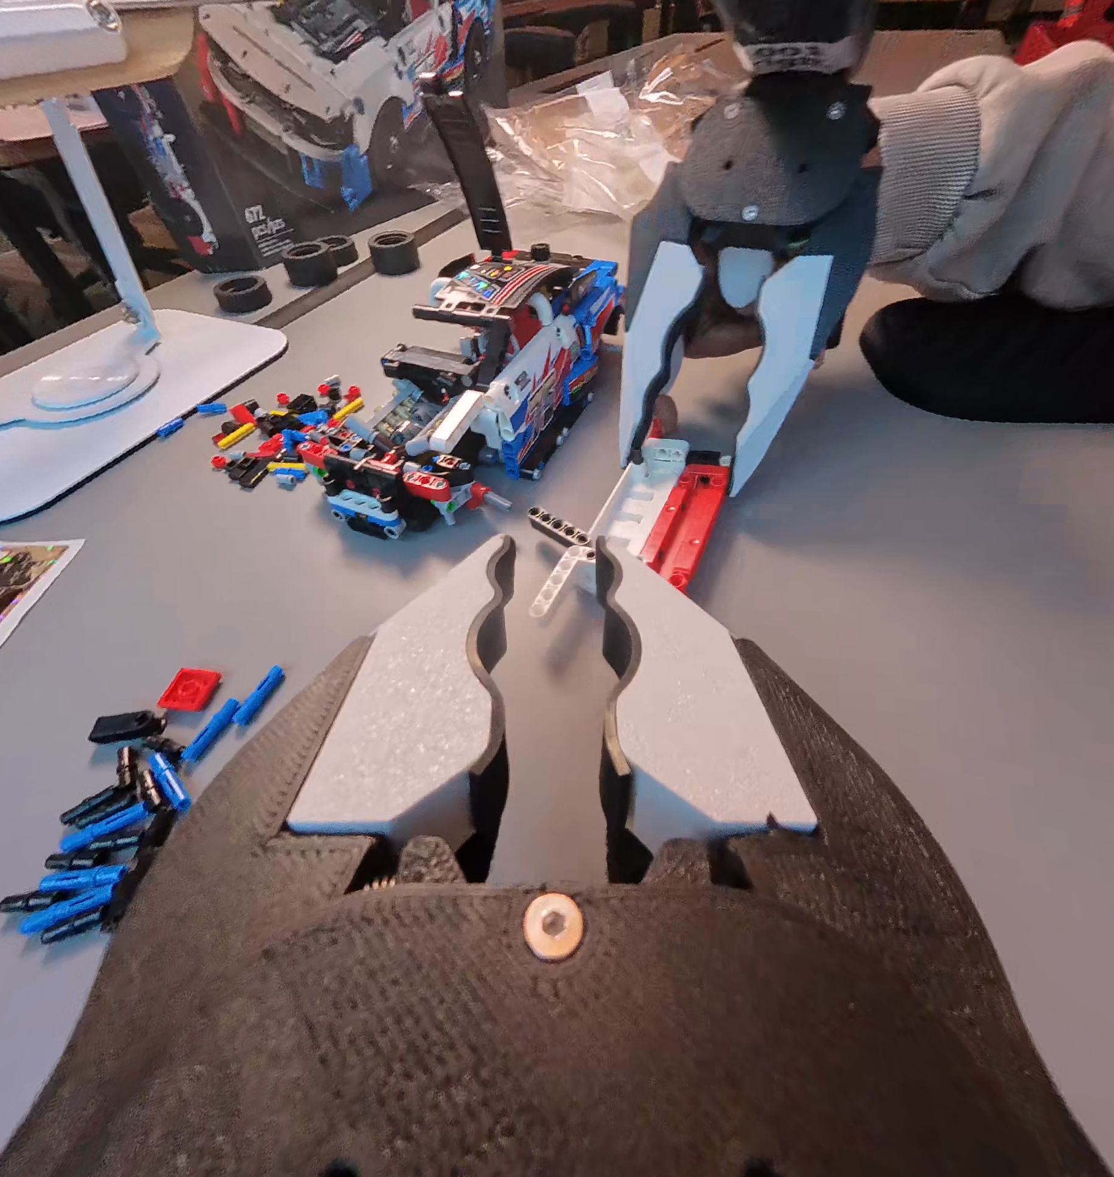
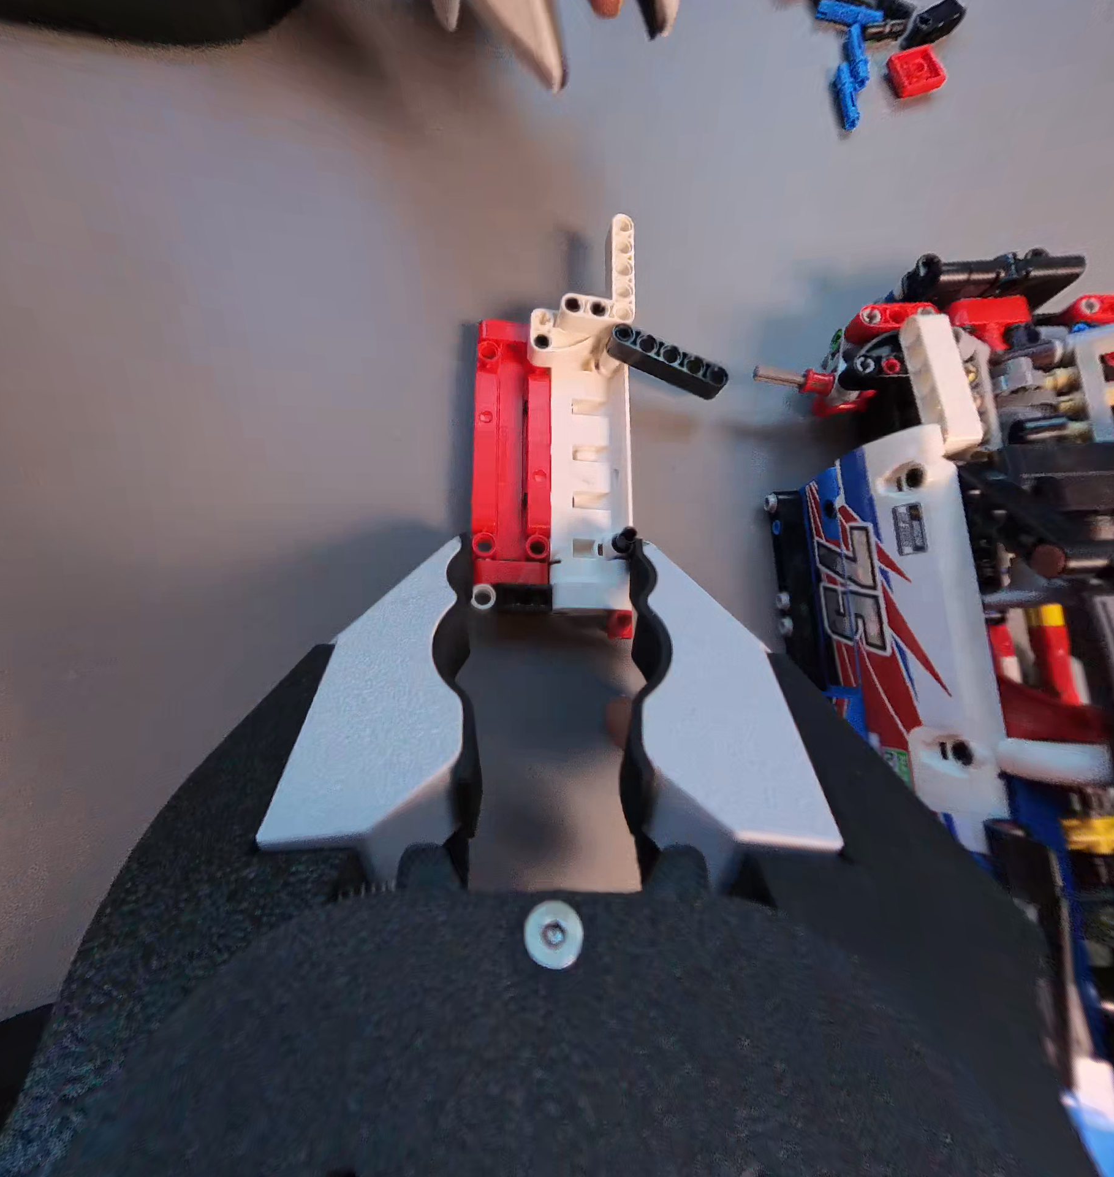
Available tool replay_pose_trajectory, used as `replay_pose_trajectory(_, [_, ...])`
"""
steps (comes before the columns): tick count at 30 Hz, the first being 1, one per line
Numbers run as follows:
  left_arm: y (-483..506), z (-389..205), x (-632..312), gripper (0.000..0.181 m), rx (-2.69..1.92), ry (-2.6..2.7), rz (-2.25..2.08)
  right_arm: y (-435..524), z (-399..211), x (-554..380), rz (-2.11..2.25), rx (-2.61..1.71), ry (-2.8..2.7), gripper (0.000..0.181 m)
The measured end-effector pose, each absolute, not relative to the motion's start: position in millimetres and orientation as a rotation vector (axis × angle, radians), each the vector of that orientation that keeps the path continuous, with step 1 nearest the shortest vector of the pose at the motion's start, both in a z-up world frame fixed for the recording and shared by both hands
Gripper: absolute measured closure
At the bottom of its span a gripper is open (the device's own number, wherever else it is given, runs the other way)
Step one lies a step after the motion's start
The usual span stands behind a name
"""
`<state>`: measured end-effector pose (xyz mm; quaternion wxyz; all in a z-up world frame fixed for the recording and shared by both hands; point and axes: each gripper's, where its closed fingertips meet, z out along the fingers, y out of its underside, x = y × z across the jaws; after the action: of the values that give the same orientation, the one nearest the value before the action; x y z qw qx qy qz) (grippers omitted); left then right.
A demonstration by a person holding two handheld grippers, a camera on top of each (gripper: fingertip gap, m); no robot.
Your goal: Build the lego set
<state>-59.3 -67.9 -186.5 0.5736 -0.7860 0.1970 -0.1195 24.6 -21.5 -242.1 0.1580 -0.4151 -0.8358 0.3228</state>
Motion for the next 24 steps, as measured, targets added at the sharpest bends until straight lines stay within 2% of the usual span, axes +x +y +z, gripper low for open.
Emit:
replay_pose_trajectory(1, [-69.0, -184.1, -54.1, 0.155, -1.825, 0.481, -0.295, -23.4, -237.1, 24.0, 1.024, -1.246, -2.354, 0.135])
replay_pose_trajectory(5, [-68.5, -164.2, -49.9, 0.147, -1.741, 0.364, -0.450, -29.5, -192.0, 18.4, 1.517, -1.347, -2.041, 0.136])
replay_pose_trajectory(8, [-68.6, -149.2, -56.6, 0.137, -1.672, 0.191, -0.693, -25.4, -166.6, 16.1, 1.655, -1.337, -1.823, 0.135])
replay_pose_trajectory(14, [-66.1, -92.4, -17.3, 0.103, -1.365, 0.129, -1.101, -45.3, -106.7, 13.6, 1.951, -1.157, -1.456, 0.136])
replay_pose_trajectory(16, [-63.5, -75.3, 2.0, 0.107, -1.307, 0.189, -1.113, -63.2, -102.5, 8.5, 1.971, -1.105, -1.466, 0.136])
replay_pose_trajectory(17, [-61.4, -70.5, 6.8, 0.120, -1.298, 0.209, -1.082, -69.6, -104.6, 5.2, 1.942, -1.088, -1.491, 0.136])
replay_pose_trajectory(18, [-58.7, -68.2, 7.7, 0.124, -1.300, 0.224, -1.034, -72.8, -106.2, 2.9, 1.904, -1.065, -1.508, 0.135])
replay_pose_trajectory(22, [-46.3, -86.2, 1.1, 0.125, -1.517, 0.311, -0.846, -59.1, -121.8, 0.8, 1.743, -1.126, -1.587, 0.135])
replay_pose_trajectory(24, [-42.9, -111.2, -3.8, 0.125, -1.772, 0.396, -0.733, -43.7, -129.8, 10.3, 1.615, -1.117, -1.656, 0.126])
